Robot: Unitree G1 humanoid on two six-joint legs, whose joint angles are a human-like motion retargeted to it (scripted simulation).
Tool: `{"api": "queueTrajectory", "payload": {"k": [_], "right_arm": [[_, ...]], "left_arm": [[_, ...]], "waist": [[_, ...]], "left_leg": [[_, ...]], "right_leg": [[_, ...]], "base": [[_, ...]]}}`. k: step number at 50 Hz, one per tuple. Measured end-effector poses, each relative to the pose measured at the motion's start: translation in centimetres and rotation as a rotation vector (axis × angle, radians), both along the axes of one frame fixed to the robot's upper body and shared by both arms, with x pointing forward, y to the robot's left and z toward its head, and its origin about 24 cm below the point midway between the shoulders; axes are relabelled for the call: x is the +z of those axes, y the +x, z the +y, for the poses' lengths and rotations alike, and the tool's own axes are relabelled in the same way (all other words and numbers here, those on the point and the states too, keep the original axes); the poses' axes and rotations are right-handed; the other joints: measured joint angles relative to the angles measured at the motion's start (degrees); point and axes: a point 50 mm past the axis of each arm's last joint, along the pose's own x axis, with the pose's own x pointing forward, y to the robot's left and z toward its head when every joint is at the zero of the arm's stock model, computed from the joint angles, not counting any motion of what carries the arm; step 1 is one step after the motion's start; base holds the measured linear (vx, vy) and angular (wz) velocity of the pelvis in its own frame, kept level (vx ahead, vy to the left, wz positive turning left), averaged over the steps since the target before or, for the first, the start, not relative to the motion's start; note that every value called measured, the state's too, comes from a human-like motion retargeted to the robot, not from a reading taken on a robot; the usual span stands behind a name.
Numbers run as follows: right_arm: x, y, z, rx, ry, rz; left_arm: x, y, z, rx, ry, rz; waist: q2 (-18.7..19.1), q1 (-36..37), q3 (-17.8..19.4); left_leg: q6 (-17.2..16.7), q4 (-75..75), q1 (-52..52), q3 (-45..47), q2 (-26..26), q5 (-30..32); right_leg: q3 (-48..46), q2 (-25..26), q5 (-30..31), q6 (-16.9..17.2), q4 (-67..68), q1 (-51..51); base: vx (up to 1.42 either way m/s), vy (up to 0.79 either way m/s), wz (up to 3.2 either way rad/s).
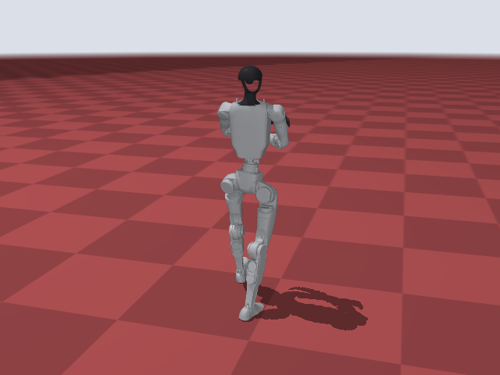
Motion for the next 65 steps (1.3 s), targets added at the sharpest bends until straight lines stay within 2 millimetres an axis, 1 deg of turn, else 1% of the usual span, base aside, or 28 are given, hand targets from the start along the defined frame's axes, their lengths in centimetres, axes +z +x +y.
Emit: {"api": "queueTrajectory", "payload": {"k": [3,5,6,10,11,13,16,18,20,23,25,28,30,32,33,35,37,40,43,45,49,51,53,55,57,59,62,65], "right_arm": [[-0.1,-0.1,0.1,0.001,0.007,0.013],[-0.2,-0.3,0.1,0.008,0.017,0.02],[-0.3,-0.5,0.2,0.013,0.021,0.019],[-0.4,-0.7,0.1,0.02,0.026,0.02],[-0.4,-0.6,0.0,0.014,0.019,0.02],[-0.4,-0.5,-0.2,0.005,0.011,0.028],[-0.5,-0.4,-0.4,-0.004,0.012,0.047],[-0.6,-0.5,-0.6,-0.005,0.015,0.055],[-0.7,-0.6,-0.7,-0.004,0.017,0.06],[-0.8,-0.6,-0.8,-0.005,0.017,0.066],[-1.0,-0.6,-0.8,-0.009,0.012,0.07],[-1.2,-0.5,-1.0,-0.026,-0.012,0.08],[-0.9,-0.3,-0.6,-0.029,-0.028,0.071],[-0.7,-0.5,-0.3,-0.009,-0.025,0.041],[-0.6,-0.6,-0.1,0.001,-0.024,0.029],[-0.6,-0.7,0.0,0.016,-0.021,0.016],[-0.8,-0.9,-0.1,0.017,-0.019,0.03],[-1.1,-0.8,-0.5,0.025,-0.024,0.044],[-1.4,-0.9,-0.7,0.026,-0.025,0.072],[-1.6,-1.0,-0.7,0.033,-0.024,0.096],[-1.6,-1.2,-0.5,0.041,-0.015,0.113],[-1.5,-1.2,-0.4,0.043,-0.017,0.112],[-1.4,-1.3,0.0,0.048,-0.017,0.113],[-1.3,-1.4,0.2,0.053,-0.017,0.112],[-1.3,-1.5,0.5,0.061,-0.02,0.103],[-1.3,-1.6,0.7,0.065,-0.024,0.096],[-1.4,-1.5,0.6,0.056,-0.029,0.083],[-1.4,-1.4,0.4,0.046,-0.022,0.076]], "left_arm": [[-0.1,0.0,0.1,-0.006,0.011,0.008],[-0.3,-0.2,0.1,-0.019,0.018,0.016],[-0.4,-0.3,0.2,-0.027,0.02,0.021],[-0.8,-0.6,0.1,-0.034,0.025,0.042],[-0.8,-0.5,0.1,-0.026,0.022,0.047],[-0.8,-0.4,0.0,-0.011,0.02,0.056],[-0.8,-0.4,-0.1,0.0,0.022,0.064],[-0.9,-0.4,-0.2,0.0,0.022,0.068],[-0.9,-0.4,-0.3,-0.005,0.021,0.077],[-0.9,-0.4,-0.3,-0.011,0.015,0.091],[-0.8,-0.5,-0.4,-0.016,0.008,0.106],[-0.6,-0.4,-0.4,-0.012,-0.007,0.141],[-0.6,-0.2,-0.5,0.013,-0.001,0.126],[-0.9,-0.4,-0.4,-0.001,0.003,0.121],[-1.0,-0.3,-0.4,0.003,0.01,0.104],[-1.1,-0.3,-0.4,-0.002,0.01,0.093],[-1.3,-0.5,-0.5,-0.003,0.01,0.101],[-1.0,-0.3,-0.7,-0.001,-0.001,0.11],[-1.1,-0.2,-0.8,0.014,-0.002,0.114],[-1.3,-0.1,-0.8,0.028,0.005,0.108],[-1.6,-0.2,-0.5,0.027,0.026,0.101],[-1.6,0.0,-0.3,0.036,0.032,0.093],[-1.7,0.1,-0.1,0.044,0.04,0.082],[-1.7,0.1,0.1,0.043,0.043,0.085],[-1.7,0.2,0.2,0.043,0.044,0.084],[-1.6,0.3,0.3,0.051,0.044,0.084],[-1.3,0.5,0.3,0.054,0.025,0.108],[-1.0,0.5,0.2,0.045,0.01,0.122]], "waist": [[0.14,0.63,-1.01],[0.67,0.52,-1.88],[1.12,0.31,-2.49],[2.33,-1.16,-5.79],[2.61,-1.76,-6.14],[3.23,-3.1,-6.45],[4.52,-5.32,-5.73],[5.35,-6.97,-4.85],[6.05,-8.68,-3.82],[6.44,-10.93,-2.25],[6.12,-12.32,-1.4],[4.6,-14.72,0.34],[3.46,-16.08,2.87],[3.44,-16.58,3.22],[3.63,-16.83,3.33],[4.19,-17.26,2.67],[4.44,-17.84,1.58],[4.29,-18.1,-0.36],[3.57,-17.65,-2.27],[2.62,-17.1,-3.78],[0.54,-16.35,-8.79],[-0.27,-15.46,-10.15],[-1.36,-14.16,-10.36],[-2.44,-12.34,-10.05],[-3.09,-10.49,-8.96],[-2.98,-8.84,-7.64],[-1.1,-6.65,-6.12],[1.67,-5.61,-4.75]], "left_leg": [[0.65,0.0,2.88,-2.11,0.44,2.98],[0.74,0.0,5.22,-3.42,1.06,3.74],[0.76,0.0,6.34,-3.98,1.56,3.47],[1.0,0.97,8.2,-6.16,2.91,0.54],[0.93,1.42,8.4,-6.77,2.97,-0.51],[0.75,2.31,9.11,-7.99,2.97,-2.52],[0.47,3.48,11.04,-9.8,2.93,-5.15],[0.5,4.13,12.35,-11.1,2.67,-6.66],[0.73,4.64,13.69,-12.52,2.21,-7.99],[0.94,5.31,15.71,-14.48,0.92,-9.87],[0.92,5.85,16.98,-15.78,-0.51,-11.07],[0.82,6.78,20.06,-18.34,-3.6,-13.16],[1.04,6.87,23.72,-19.9,-4.82,-14.81],[1.18,6.63,26.47,-20.61,-4.28,-16.08],[1.22,6.52,27.46,-20.83,-3.87,-16.59],[1.31,6.58,29.0,-21.44,-3.17,-17.35],[1.6,7.17,30.6,-22.67,-2.85,-17.5],[2.58,9.52,31.75,-24.6,-3.53,-15.99],[3.89,15.51,31.1,-26.03,-4.37,-11.34],[4.95,22.65,28.61,-26.19,-5.45,-7.33],[6.92,44.1,14.25,-23.25,-7.44,-1.22],[7.97,51.13,7.97,-20.23,-7.37,-0.83],[9.28,53.62,4.15,-16.65,-7.17,-2.68],[10.33,51.71,2.2,-13.23,-7.23,-5.93],[10.57,45.29,1.99,-10.62,-7.62,-8.61],[10.05,36.22,2.59,-8.8,-7.71,-9.13],[8.09,21.21,3.85,-6.59,-6.32,-5.65],[5.59,9.87,4.04,-4.04,-3.96,-0.51]], "right_leg": [[1.02,0.56,1.93,-1.8,4.4,0.88],[1.25,1.13,5.47,-2.81,9.71,0.31],[1.11,1.5,8.31,-3.12,14.08,-1.12],[-0.26,1.94,19.73,-2.76,36.8,-12.95],[-0.83,1.73,21.12,-2.71,41.78,-16.28],[-2.05,1.26,22.16,-3.1,49.87,-22.22],[-4.17,0.81,19.42,-4.42,54.53,-28.4],[-5.84,0.39,16.95,-5.09,53.2,-31.23],[-7.99,-0.38,15.31,-5.6,48.5,-32.93],[-11.91,-2.16,15.14,-6.13,35.82,-33.53],[-14.1,-3.21,17.2,-6.0,24.16,-32.86],[-15.13,-4.58,23.52,-3.69,3.57,-29.63],[-15.02,-5.02,26.3,-0.06,-7.33,-26.97],[-14.48,-5.17,22.51,3.36,-7.46,-28.93],[-14.31,-5.04,20.56,4.33,-7.46,-29.77],[-14.37,-4.86,17.93,5.16,-7.46,-30.46],[-14.99,-5.16,18.28,4.87,-7.46,-29.06],[-15.24,-6.47,22.2,4.15,-7.46,-26.46],[-15.11,-7.71,23.42,3.72,-7.46,-22.91],[-14.65,-8.68,22.1,3.51,-7.46,-20.55],[-13.63,-10.27,18.9,3.05,-7.23,-19.91],[-12.7,-10.43,17.44,3.05,-6.67,-20.08],[-11.2,-10.6,15.97,3.33,-5.93,-19.76],[-9.25,-10.65,14.6,4.02,-5.3,-19.19],[-7.09,-10.39,13.23,4.83,-4.85,-18.19],[-5.22,-9.51,11.87,5.42,-4.58,-16.87],[-3.33,-6.7,9.75,5.6,-4.24,-14.41],[-2.54,-3.31,7.3,4.72,-3.82,-11.13]], "base": [[0.69,0.18,-0.24],[0.71,0.21,-0.06],[0.69,0.23,0.03],[0.62,0.22,0.19],[0.57,0.2,0.38],[0.55,0.18,0.47],[0.52,0.15,0.57],[0.49,0.11,0.67],[0.48,0.09,0.72],[0.48,0.05,0.7],[0.49,0.0,0.74],[0.54,-0.06,0.87],[0.59,-0.12,0.69],[0.61,-0.14,0.38],[0.62,-0.16,0.32],[0.63,-0.17,0.39],[0.66,-0.2,0.52],[0.67,-0.25,0.45],[0.67,-0.31,0.24],[0.63,-0.33,0.06],[0.53,-0.3,0.03],[0.47,-0.25,-0.3],[0.46,-0.22,-0.65],[0.46,-0.18,-0.92],[0.46,-0.13,-1.07],[0.46,-0.09,-1.07],[0.47,-0.04,-0.89],[0.49,-0.01,-0.58]]}}
